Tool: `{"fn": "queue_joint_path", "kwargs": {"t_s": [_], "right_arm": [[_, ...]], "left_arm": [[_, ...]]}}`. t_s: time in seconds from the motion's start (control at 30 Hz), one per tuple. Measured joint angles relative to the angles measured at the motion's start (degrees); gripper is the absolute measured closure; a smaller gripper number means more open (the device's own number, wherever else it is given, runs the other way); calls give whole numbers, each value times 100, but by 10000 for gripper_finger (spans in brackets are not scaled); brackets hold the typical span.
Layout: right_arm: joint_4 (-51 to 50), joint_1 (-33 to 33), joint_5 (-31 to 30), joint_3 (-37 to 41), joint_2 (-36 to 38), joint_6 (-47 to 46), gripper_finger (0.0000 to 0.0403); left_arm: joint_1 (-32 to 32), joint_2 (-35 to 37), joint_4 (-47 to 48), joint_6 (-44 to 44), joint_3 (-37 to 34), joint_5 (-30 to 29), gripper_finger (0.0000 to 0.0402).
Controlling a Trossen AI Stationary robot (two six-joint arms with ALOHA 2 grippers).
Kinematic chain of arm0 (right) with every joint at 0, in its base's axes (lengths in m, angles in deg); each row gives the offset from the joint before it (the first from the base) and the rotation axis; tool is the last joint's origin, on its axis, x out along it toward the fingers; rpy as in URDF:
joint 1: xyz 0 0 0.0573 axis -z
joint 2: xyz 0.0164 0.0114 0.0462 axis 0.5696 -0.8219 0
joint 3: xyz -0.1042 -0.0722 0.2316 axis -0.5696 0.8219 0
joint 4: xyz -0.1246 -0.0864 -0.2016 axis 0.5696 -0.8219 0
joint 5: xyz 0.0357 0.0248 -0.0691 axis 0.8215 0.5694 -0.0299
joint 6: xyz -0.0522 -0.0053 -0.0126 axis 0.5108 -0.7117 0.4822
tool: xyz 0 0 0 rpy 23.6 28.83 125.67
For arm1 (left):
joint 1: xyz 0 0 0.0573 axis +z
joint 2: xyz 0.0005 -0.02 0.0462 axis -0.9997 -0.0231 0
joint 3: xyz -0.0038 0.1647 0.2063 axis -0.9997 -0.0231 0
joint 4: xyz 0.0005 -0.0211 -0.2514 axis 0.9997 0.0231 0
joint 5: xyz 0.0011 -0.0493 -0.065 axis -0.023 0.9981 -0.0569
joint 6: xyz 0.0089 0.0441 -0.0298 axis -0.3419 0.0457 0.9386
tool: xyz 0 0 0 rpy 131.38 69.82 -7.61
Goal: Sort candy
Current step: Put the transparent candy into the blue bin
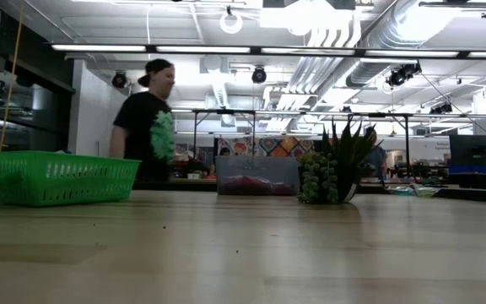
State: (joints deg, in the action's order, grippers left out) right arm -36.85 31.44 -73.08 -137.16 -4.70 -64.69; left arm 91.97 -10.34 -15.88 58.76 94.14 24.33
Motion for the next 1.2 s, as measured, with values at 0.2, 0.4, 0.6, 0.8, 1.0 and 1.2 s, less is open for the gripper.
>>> {"fn": "queue_joint_path", "kwargs": {"t_s": [0.2,0.4,0.6,0.8,1.0,1.2], "right_arm": [[1,4,-6,-69,4,-108,158],[-110,4,-6,-70,4,-123,158],[-104,4,-6,-70,4,-125,158],[-119,4,-9,-70,4,-125,158],[-471,4,-10,-70,4,-128,158],[-881,4,-11,-70,4,-127,158]], "left_arm": [[0,0,4,677,0,-104,197],[7,0,88,1545,0,-395,197],[4,3,240,1556,6,-328,197],[-128,52,3487,2132,782,303,197],[-1156,4,7702,4403,1279,419,197],[-3152,0,8334,8346,312,262,197]]}}
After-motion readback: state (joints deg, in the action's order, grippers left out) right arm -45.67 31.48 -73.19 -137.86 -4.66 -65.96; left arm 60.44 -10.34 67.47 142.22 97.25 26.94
